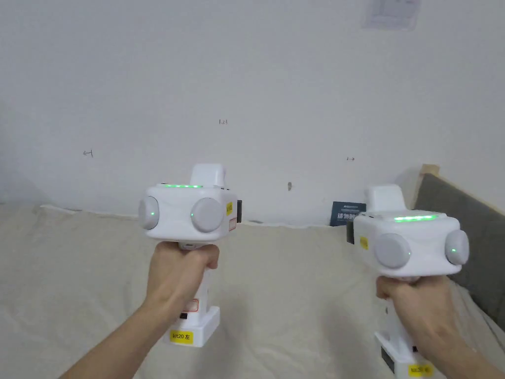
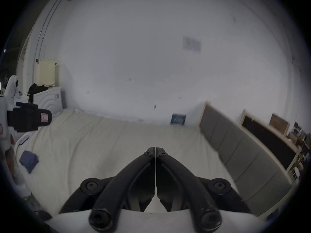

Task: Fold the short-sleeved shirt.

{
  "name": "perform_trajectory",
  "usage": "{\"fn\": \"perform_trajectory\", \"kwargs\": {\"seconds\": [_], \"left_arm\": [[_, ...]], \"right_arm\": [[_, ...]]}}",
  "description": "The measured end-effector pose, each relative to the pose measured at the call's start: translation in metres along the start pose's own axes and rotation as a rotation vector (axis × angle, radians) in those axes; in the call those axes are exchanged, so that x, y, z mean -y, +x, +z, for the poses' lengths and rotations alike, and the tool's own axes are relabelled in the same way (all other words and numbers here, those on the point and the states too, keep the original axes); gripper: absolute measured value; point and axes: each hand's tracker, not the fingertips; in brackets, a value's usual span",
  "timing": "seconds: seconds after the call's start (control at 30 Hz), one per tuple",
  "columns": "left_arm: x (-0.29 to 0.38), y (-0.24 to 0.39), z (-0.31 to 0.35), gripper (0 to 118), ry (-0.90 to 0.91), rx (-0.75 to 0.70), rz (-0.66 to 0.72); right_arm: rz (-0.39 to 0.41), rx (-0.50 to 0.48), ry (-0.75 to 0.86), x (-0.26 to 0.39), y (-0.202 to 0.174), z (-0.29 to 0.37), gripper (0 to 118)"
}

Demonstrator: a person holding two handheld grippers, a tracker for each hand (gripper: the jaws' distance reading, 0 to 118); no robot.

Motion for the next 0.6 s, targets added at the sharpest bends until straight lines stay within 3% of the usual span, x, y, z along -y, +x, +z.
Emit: {"fn": "perform_trajectory", "kwargs": {"seconds": [0.13, 0.37, 0.47, 0.5, 0.53, 0.57, 0.6], "left_arm": [[-0.029, 0.018, 0.001, 0, 0.091, -0.086, -0.044], [-0.054, 0.002, 0.025, 0, 0.171, -0.094, -0.005], [-0.059, -0.002, 0.033, 3, 0.202, -0.101, -0.028], [-0.062, -0.003, 0.034, 14, 0.200, -0.102, -0.030], [-0.064, -0.006, 0.035, 31, 0.195, -0.090, -0.032], [-0.067, -0.007, 0.034, 74, 0.182, -0.071, -0.033], [-0.070, -0.006, 0.031, 112, 0.165, -0.089, -0.029]], "right_arm": [[-0.012, 0.056, 0.133, -0.037, -0.002, 0.006, 0], [-0.111, 0.028, 0.172, -0.064, 0.013, 0.014, 0], [-0.111, 0.031, 0.175, -0.066, 0.013, 0.015, 4], [-0.104, 0.029, 0.181, -0.067, 0.014, 0.016, 13], [-0.100, 0.029, 0.186, -0.068, 0.013, 0.017, 34], [-0.095, 0.021, 0.177, -0.071, 0.013, 0.016, 81], [-0.091, -0.014, 0.140, -0.074, 0.013, 0.013, 111]]}}
